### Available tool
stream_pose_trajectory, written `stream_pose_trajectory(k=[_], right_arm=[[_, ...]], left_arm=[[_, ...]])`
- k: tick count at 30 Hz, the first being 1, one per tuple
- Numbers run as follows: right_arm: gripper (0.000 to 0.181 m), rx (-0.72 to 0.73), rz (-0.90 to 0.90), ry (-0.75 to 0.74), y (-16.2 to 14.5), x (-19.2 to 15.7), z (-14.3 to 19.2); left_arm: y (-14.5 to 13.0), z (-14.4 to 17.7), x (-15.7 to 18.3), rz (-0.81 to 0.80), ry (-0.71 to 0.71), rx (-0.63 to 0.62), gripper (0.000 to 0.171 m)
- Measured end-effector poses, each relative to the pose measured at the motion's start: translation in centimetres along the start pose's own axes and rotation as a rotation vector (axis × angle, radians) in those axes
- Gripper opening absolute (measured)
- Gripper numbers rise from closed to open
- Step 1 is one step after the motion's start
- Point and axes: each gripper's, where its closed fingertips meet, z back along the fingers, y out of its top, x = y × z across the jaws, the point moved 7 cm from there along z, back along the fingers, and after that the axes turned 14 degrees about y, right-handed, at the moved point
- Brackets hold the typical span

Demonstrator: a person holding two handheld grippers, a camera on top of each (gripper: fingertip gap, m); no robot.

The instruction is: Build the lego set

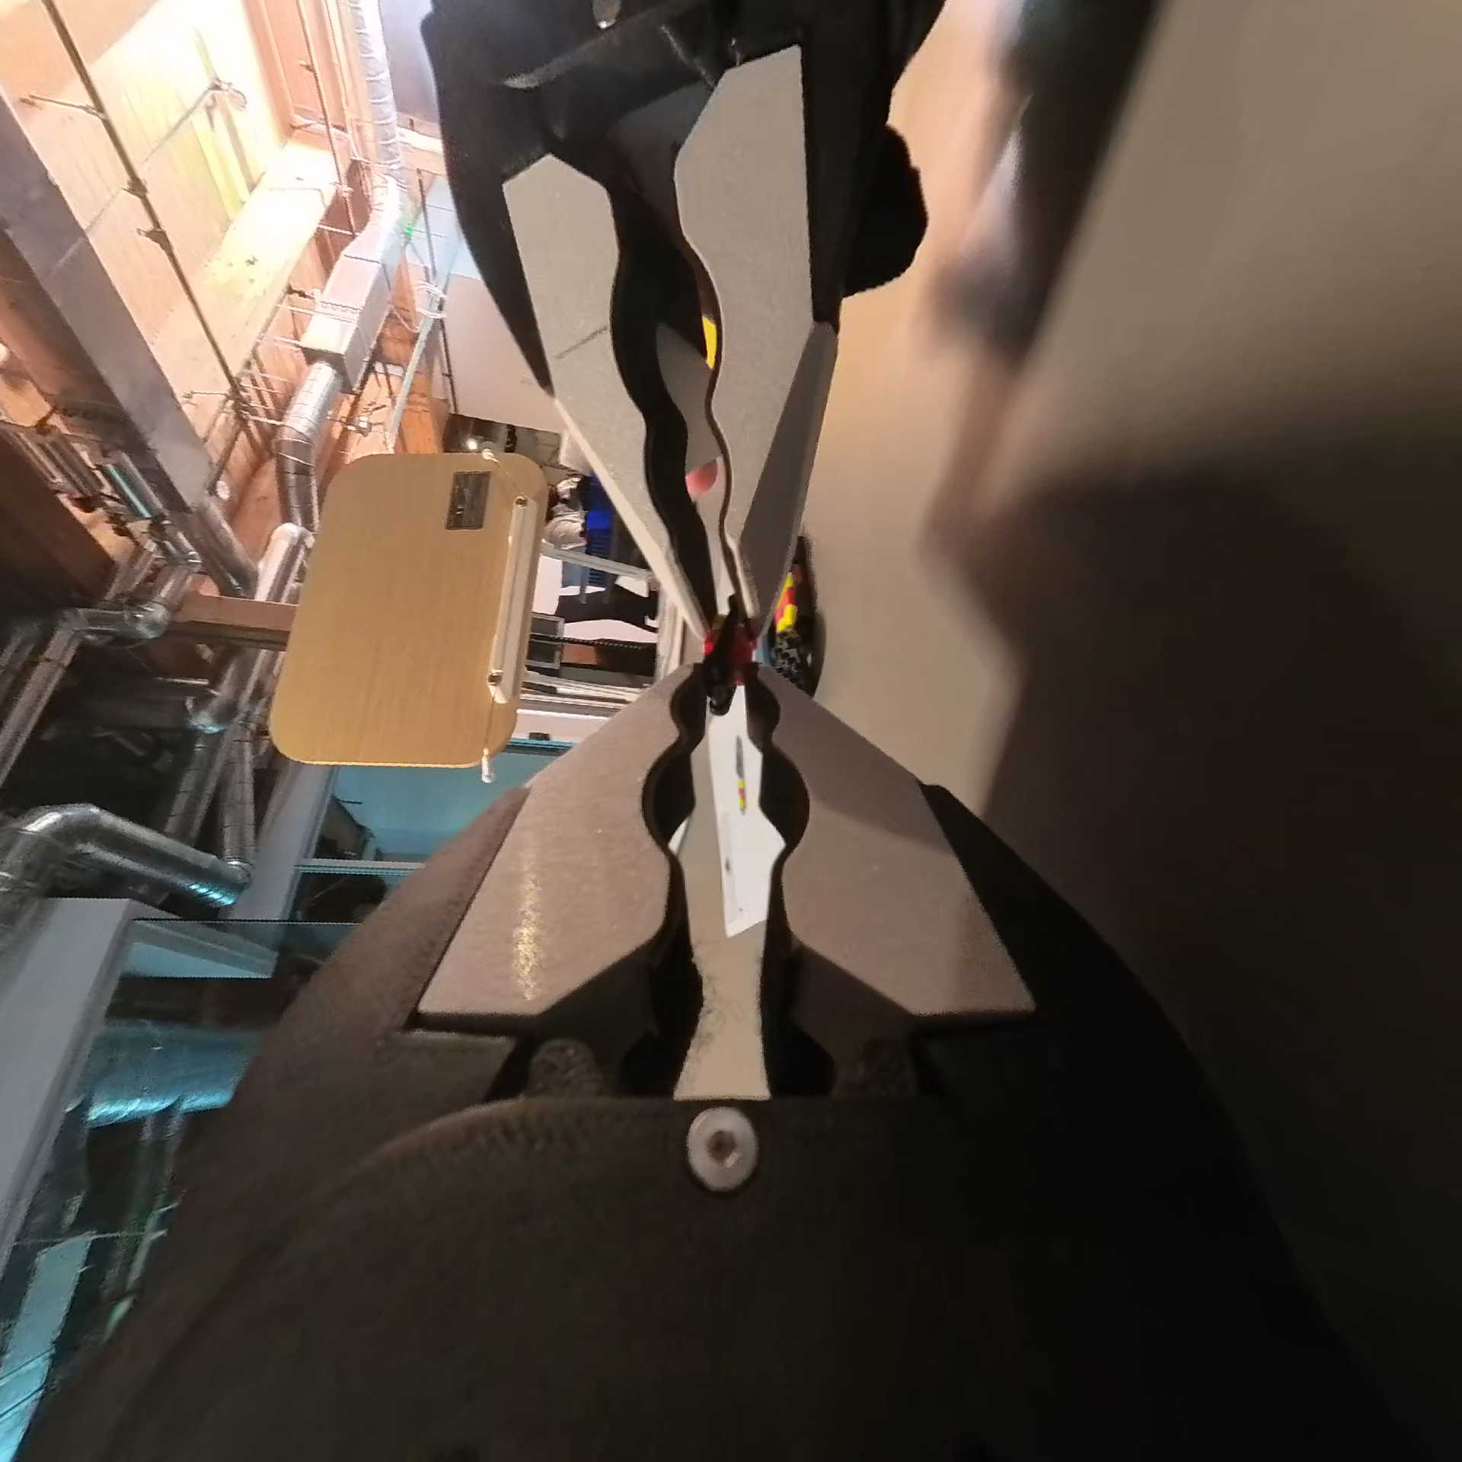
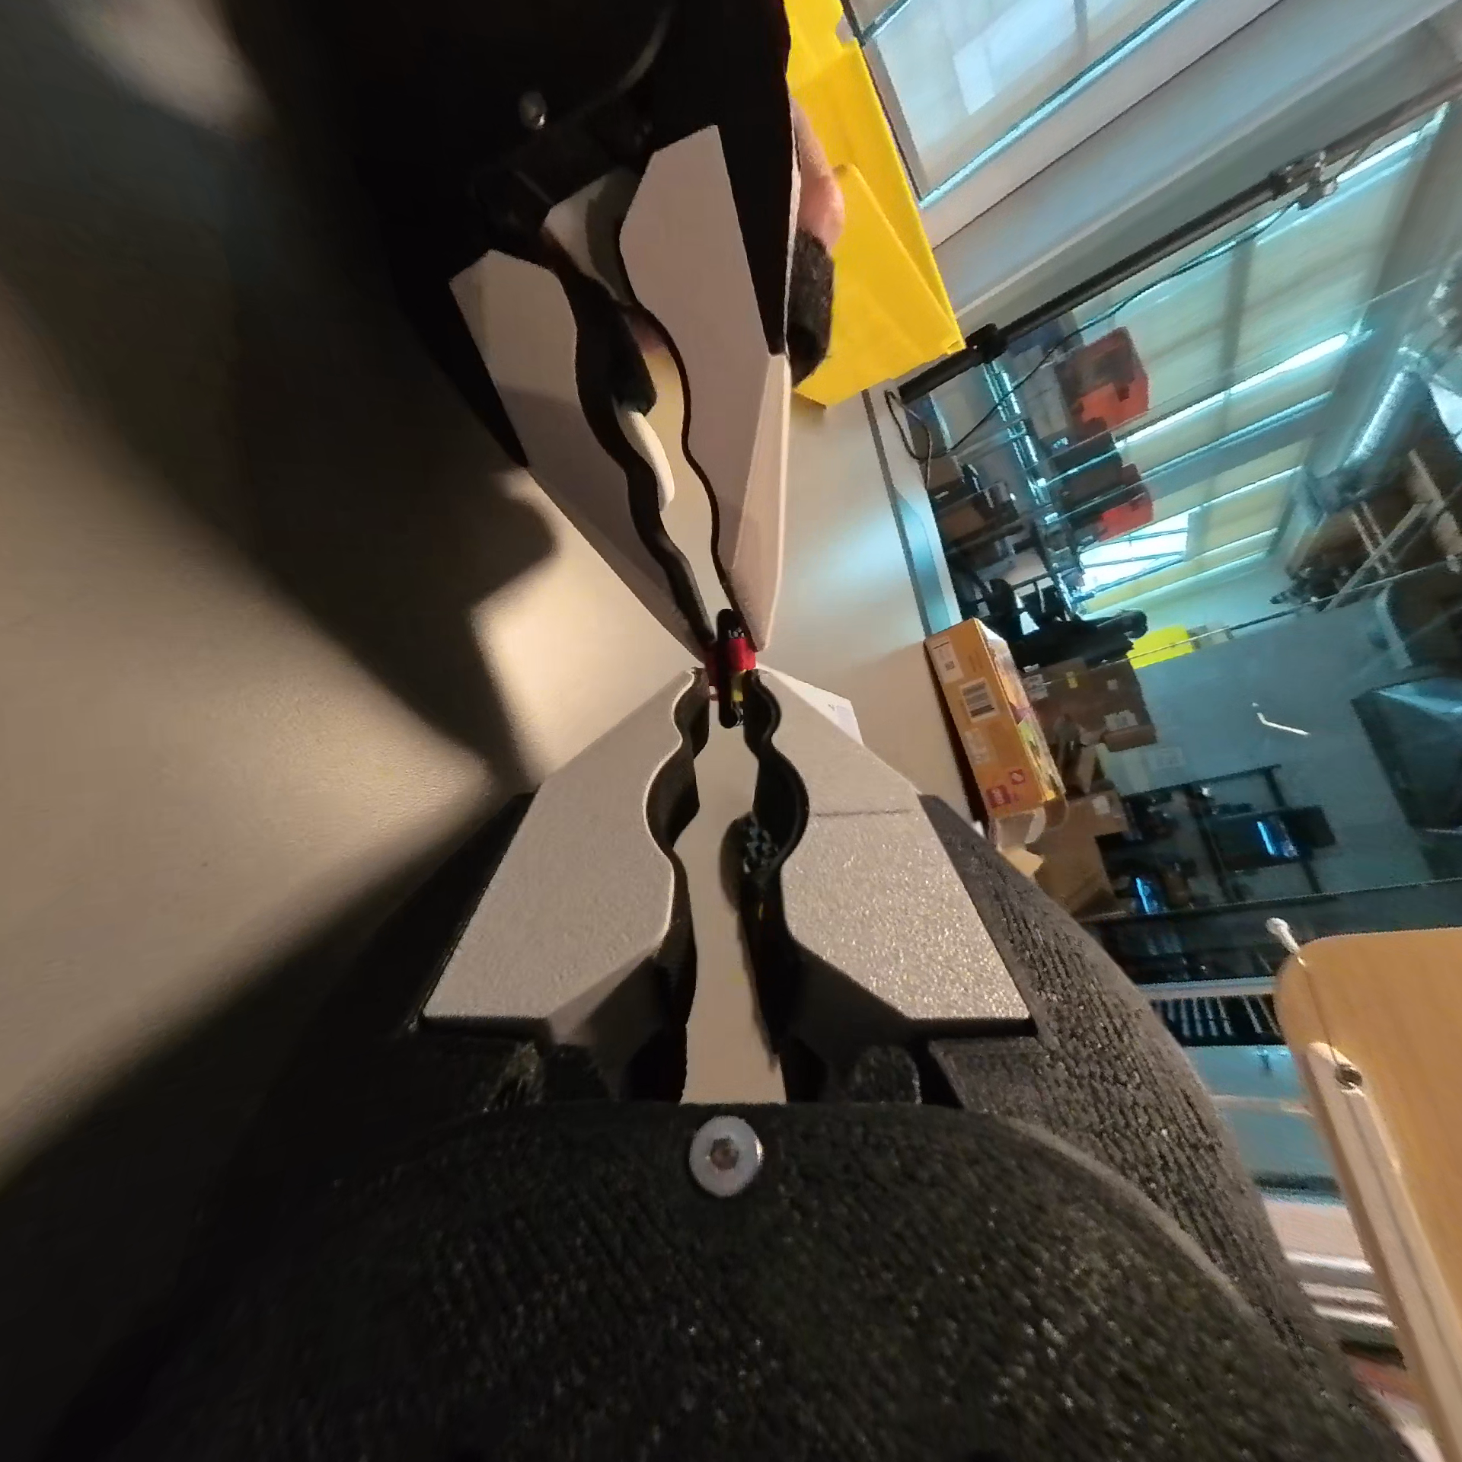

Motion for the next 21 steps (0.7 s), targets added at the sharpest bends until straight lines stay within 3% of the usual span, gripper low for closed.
stream_pose_trajectory(k=[5,7,10,15,21], right_arm=[[0.011,0.053,-0.079,0.01,-0.6,0.1,-0.2],[0.037,0.068,-0.077,0.002,-1.0,0.2,-0.2],[0.048,0.08,-0.016,-0.062,-2.2,0.8,0.6],[0.046,0.035,-0.013,-0.351,-6.6,4.0,4.0],[0.04,-0.014,-0.339,-0.765,-14.5,8.6,10.8]], left_arm=[[-0.2,-0.2,0.1,0.024,-0.025,-0.023,0.009],[-0.4,-0.3,0.1,0.022,-0.031,-0.037,0.009],[-0.4,-0.3,0.2,0.027,-0.036,-0.04,0.009],[-0.5,-0.3,0.6,0.038,-0.053,-0.061,0.008],[1.4,-2.0,1.7,0.058,-0.1,-0.07,0.009]])
